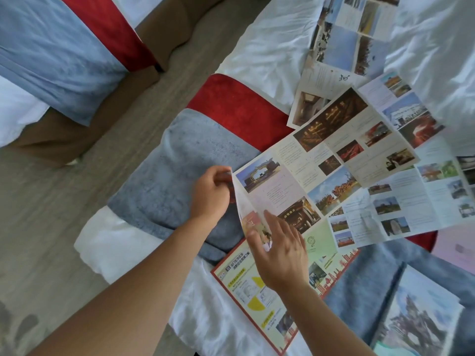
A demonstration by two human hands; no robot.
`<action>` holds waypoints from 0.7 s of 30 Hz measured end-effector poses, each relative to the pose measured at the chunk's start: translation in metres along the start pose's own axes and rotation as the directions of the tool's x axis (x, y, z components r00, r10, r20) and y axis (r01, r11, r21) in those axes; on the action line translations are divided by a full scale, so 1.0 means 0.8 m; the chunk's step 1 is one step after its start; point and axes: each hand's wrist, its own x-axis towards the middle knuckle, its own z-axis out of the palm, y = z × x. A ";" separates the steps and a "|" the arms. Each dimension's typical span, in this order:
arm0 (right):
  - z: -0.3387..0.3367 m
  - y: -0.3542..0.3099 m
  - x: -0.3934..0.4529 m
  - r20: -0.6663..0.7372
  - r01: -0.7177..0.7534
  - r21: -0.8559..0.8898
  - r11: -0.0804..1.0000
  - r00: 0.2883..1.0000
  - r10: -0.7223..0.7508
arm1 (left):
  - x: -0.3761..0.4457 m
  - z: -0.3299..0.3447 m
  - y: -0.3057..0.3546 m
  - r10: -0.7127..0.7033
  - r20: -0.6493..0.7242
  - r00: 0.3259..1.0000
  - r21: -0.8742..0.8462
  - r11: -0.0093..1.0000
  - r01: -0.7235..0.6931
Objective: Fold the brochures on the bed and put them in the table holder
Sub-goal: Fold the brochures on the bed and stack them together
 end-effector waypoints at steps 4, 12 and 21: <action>-0.032 0.008 0.014 -0.034 0.026 -0.013 1.000 0.999 -0.026 | 0.020 0.014 0.002 0.193 0.181 0.964 0.294 0.925 -0.240; -0.082 0.037 0.043 -0.207 -0.077 0.118 0.990 0.973 0.101 | 0.046 0.039 0.002 0.161 0.204 0.966 0.560 0.790 -0.250; -0.093 0.087 0.066 -0.228 -0.201 0.058 0.978 0.951 0.209 | 0.048 0.084 0.000 0.237 0.203 0.950 0.639 0.703 -0.312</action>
